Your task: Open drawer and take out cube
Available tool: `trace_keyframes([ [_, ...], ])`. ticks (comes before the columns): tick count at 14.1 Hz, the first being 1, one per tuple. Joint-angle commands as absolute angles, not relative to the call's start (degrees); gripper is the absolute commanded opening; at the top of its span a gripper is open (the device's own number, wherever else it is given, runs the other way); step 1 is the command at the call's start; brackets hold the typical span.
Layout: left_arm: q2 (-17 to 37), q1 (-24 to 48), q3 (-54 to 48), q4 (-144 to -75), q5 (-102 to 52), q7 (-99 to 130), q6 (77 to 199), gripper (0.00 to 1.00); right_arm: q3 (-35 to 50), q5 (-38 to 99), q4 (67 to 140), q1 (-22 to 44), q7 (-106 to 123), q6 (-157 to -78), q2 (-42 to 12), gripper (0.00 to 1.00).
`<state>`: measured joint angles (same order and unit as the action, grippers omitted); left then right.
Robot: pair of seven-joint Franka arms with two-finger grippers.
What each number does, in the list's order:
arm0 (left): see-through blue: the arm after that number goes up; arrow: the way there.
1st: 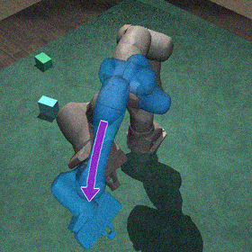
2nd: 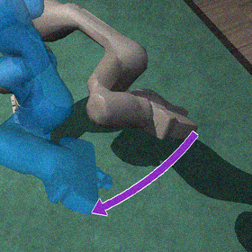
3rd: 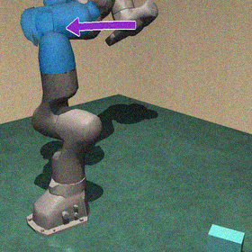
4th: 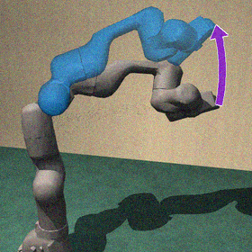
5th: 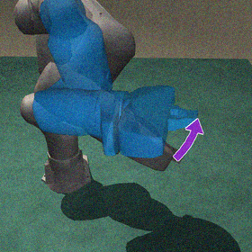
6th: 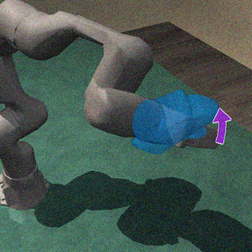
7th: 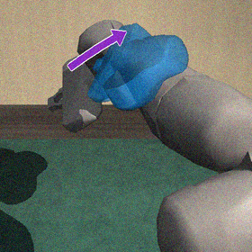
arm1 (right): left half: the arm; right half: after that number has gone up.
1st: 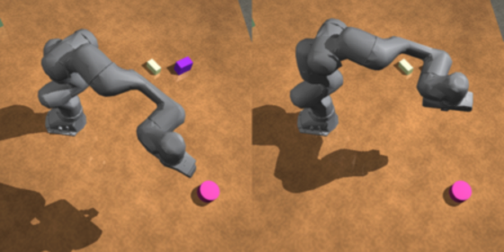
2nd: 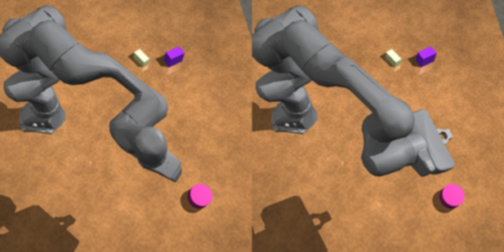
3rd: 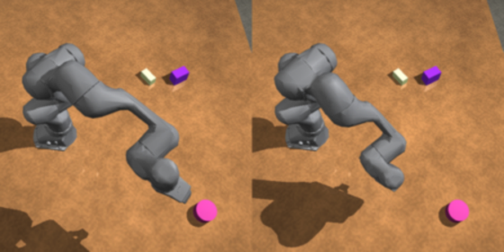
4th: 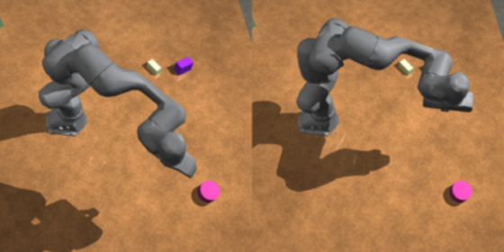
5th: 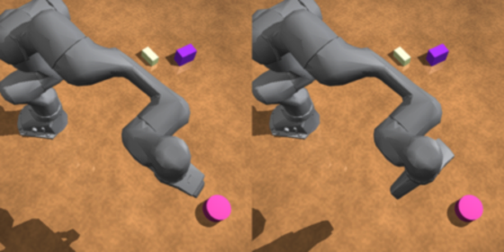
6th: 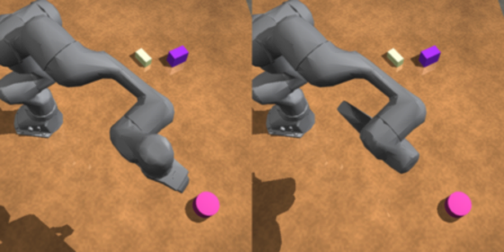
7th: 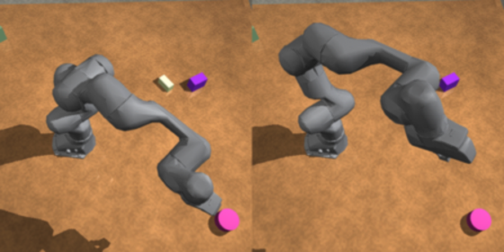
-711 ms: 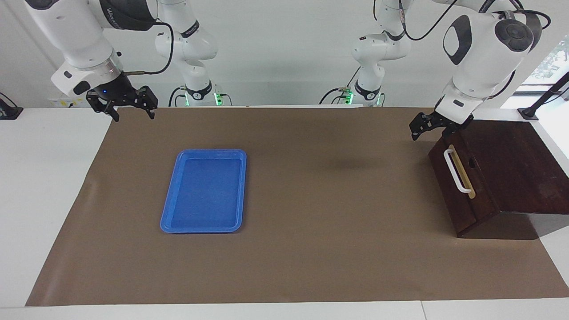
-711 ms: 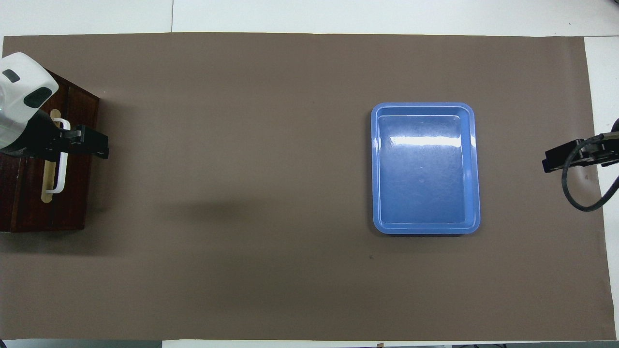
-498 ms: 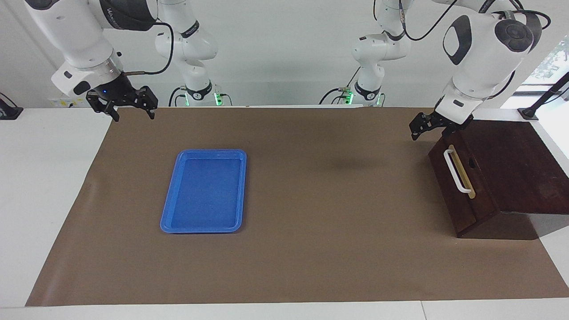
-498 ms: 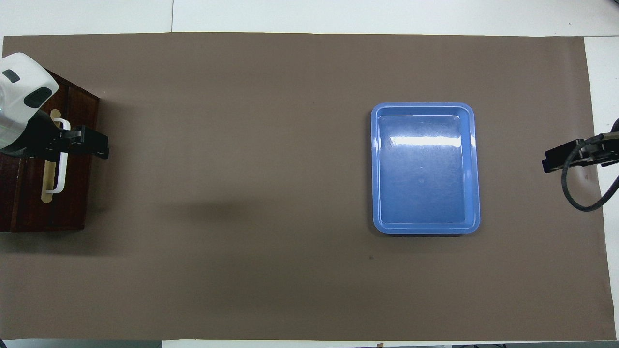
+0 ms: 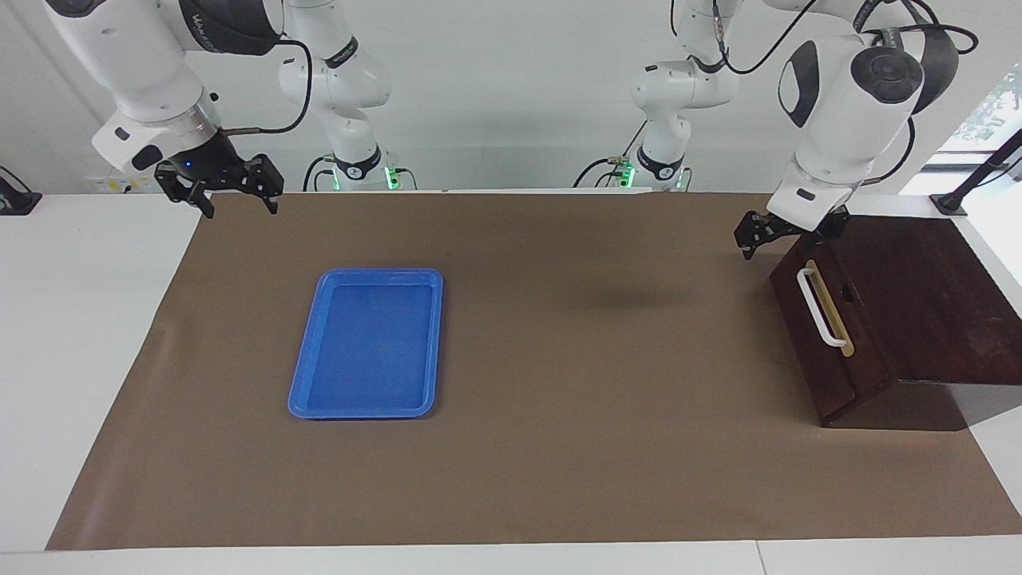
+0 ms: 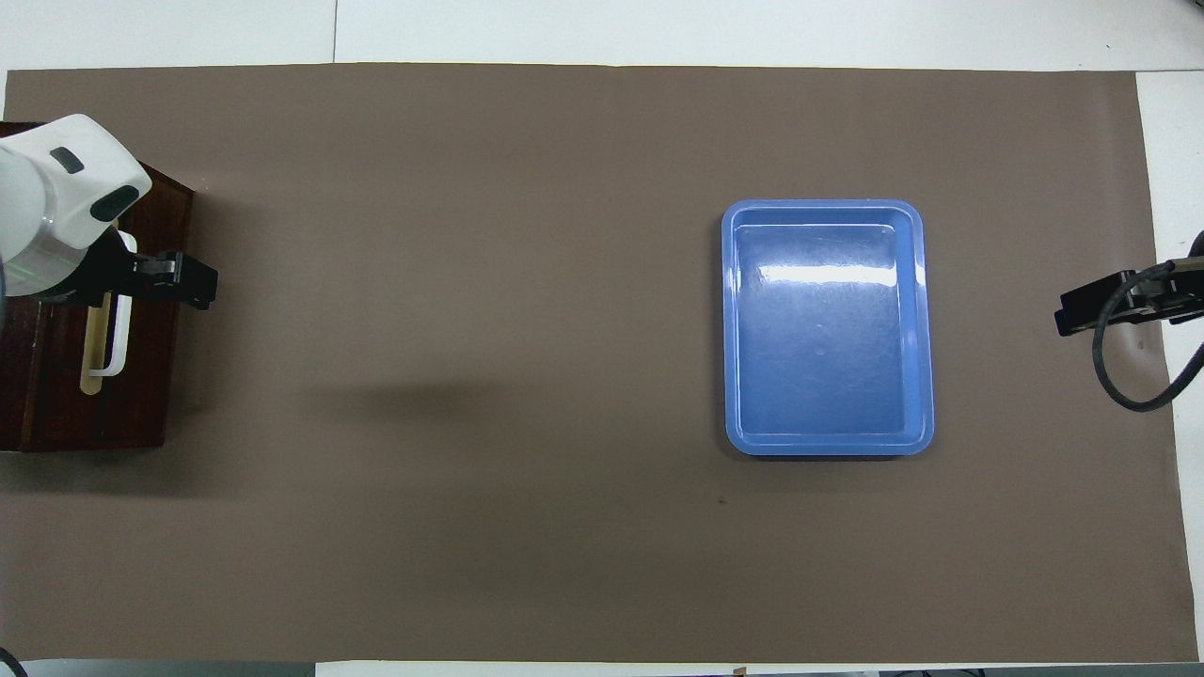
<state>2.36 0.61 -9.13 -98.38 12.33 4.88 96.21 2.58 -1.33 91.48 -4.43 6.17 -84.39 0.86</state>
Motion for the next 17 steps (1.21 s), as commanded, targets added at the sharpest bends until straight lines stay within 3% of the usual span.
trace_keyframes([
  [1,4.64,3.33,-8.61,-99.84,21.5,5.09,98.35,1.0,2.72,-1.41,91.67,-4.75,5.36,-85.17,1.32,1.0],
  [7,5.98,3.08,-8.61,-109.59,32.34,9.23,108.35,1.0,2.72,-1.49,91.67,-4.83,5.36,-85.17,1.32,1.0],
  [17,8.96,-1.41,-8.09,-113.73,36.38,11.24,118.12,1.0,2.72,-1.41,91.67,-4.75,5.36,-85.17,1.32,1.0],
])
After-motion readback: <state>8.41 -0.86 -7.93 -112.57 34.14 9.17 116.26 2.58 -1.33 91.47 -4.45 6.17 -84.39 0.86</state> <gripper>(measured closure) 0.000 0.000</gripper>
